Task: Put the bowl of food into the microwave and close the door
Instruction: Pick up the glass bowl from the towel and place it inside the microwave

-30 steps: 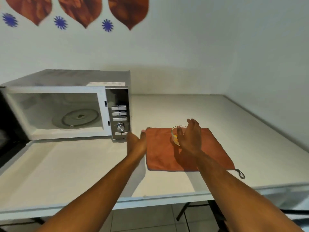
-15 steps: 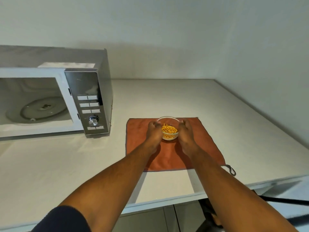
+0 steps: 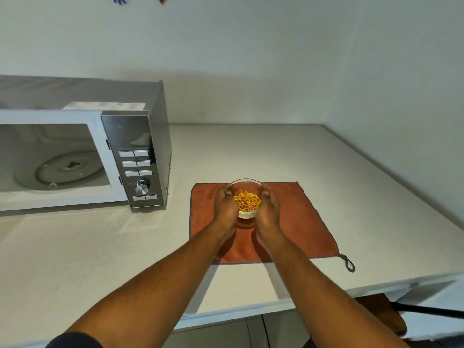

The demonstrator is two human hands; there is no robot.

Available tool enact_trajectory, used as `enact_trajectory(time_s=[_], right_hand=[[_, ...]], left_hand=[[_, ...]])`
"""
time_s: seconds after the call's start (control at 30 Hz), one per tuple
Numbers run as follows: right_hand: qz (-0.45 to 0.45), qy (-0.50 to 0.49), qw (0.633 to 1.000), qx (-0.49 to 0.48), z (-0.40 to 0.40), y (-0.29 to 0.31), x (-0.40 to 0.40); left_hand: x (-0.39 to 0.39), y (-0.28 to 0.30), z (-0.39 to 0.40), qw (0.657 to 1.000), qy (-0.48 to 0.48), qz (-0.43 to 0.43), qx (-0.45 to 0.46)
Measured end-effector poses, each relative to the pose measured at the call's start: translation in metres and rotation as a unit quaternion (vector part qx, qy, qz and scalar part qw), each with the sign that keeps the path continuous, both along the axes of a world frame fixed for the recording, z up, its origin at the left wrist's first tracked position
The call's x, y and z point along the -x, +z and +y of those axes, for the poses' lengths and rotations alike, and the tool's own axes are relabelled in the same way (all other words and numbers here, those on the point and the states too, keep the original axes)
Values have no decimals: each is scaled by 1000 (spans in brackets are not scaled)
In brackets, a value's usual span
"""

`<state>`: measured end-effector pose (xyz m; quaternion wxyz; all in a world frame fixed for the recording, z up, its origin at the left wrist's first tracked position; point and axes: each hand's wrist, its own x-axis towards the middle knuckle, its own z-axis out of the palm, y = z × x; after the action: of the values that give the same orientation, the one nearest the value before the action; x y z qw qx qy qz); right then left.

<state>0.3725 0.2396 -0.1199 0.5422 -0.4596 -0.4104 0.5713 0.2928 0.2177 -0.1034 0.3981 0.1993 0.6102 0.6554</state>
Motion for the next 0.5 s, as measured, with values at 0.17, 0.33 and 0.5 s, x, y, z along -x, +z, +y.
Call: enact_trajectory(time_s=[0.17,0.33,0.5], right_hand=[[34,18,999,-9,-35,8,31],[46,62,997,-10,-93,19,84],[27,124,992,-12,-155,34,146]], left_hand=[[25,9,-48,999,26,10,-32],[67,22,-109,993,101,-38,-43],[122,36,-174,984,170,-18,-52]])
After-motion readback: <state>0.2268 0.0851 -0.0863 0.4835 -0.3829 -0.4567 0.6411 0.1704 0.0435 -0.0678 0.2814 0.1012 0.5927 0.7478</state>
